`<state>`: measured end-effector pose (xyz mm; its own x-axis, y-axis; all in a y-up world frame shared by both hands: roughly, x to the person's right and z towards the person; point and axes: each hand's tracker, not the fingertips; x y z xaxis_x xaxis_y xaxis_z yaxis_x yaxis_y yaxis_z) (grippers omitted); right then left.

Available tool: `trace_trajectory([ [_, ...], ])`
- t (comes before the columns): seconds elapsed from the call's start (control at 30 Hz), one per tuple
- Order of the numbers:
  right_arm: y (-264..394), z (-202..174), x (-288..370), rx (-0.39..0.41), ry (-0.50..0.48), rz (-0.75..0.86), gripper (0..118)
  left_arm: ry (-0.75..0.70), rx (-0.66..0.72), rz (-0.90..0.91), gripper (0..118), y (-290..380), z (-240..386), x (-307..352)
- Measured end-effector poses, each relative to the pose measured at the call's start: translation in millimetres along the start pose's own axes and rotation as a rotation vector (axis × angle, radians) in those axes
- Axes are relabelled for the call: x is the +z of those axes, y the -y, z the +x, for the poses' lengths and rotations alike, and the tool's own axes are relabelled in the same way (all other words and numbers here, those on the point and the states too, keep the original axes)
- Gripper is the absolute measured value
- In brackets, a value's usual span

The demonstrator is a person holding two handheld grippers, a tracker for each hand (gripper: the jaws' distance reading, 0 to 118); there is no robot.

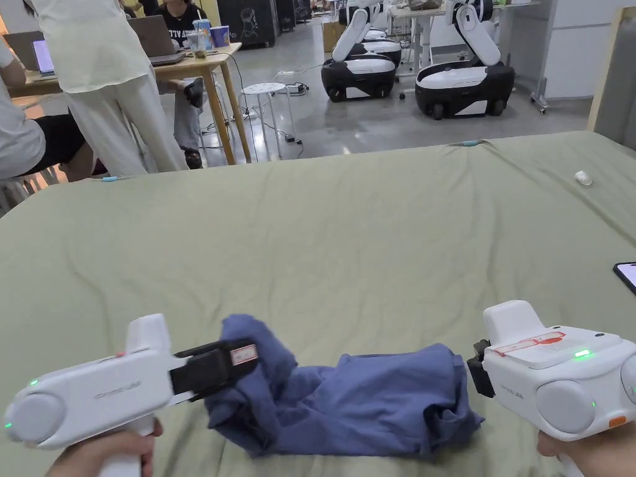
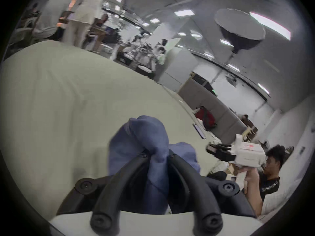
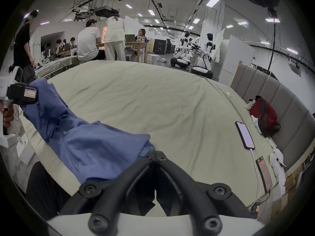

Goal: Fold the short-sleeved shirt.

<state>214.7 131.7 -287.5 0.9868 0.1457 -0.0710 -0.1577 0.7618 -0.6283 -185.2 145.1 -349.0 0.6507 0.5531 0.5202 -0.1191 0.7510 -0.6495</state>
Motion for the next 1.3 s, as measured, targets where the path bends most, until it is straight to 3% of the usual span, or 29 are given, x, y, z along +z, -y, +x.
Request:
trace_trajectory([
  [0.13,6,9,5,-0.021,0.007,-0.005,0,0.053,-0.027,-0.089,12,6,51,-67],
  [0.23,13,19,6,-0.037,0.021,-0.014,0,-0.046,-0.115,-0.182,12,25,76,-125],
  [0.3,17,28,10,-0.055,0.033,-0.015,0,-0.062,-0.092,-0.242,12,37,89,-155],
  [0.5,23,48,17,-0.1,0.08,-0.022,0,-0.006,-0.089,-0.259,20,58,110,-189],
  [0.53,23,51,16,-0.108,0.082,-0.022,0,-0.005,-0.098,-0.266,27,57,111,-189],
  [0.67,25,52,12,-0.112,0.081,-0.022,0,0.121,-0.035,-0.25,116,49,103,-176],
  [0.8,25,47,5,-0.104,0.072,-0.023,0,0.065,-0.069,-0.125,118,32,99,-144],
  [0.83,23,45,6,-0.102,0.069,-0.023,0,0.052,-0.065,-0.116,117,27,94,-138],
  [0.87,22,43,6,-0.101,0.065,-0.024,0,0.04,-0.062,-0.106,106,23,89,-132],
  [0.93,21,38,4,-0.099,0.054,-0.022,0,0.018,-0.021,-0.122,59,17,75,-120],
  [0.97,19,35,4,-0.099,0.049,-0.021,0,0.017,-0.017,-0.129,13,16,69,-117],
  [1.0,18,33,3,-0.096,0.046,-0.021,0,0.008,-0.013,-0.136,0,18,66,-117],
  [1.1,14,24,-1,-0.082,0.038,-0.022,0,-0.041,-0.048,-0.157,0,29,63,-121],
  [1.3,8,14,3,-0.053,0.03,-0.017,0,0.019,-0.062,-0.246,0,52,84,-158],
])
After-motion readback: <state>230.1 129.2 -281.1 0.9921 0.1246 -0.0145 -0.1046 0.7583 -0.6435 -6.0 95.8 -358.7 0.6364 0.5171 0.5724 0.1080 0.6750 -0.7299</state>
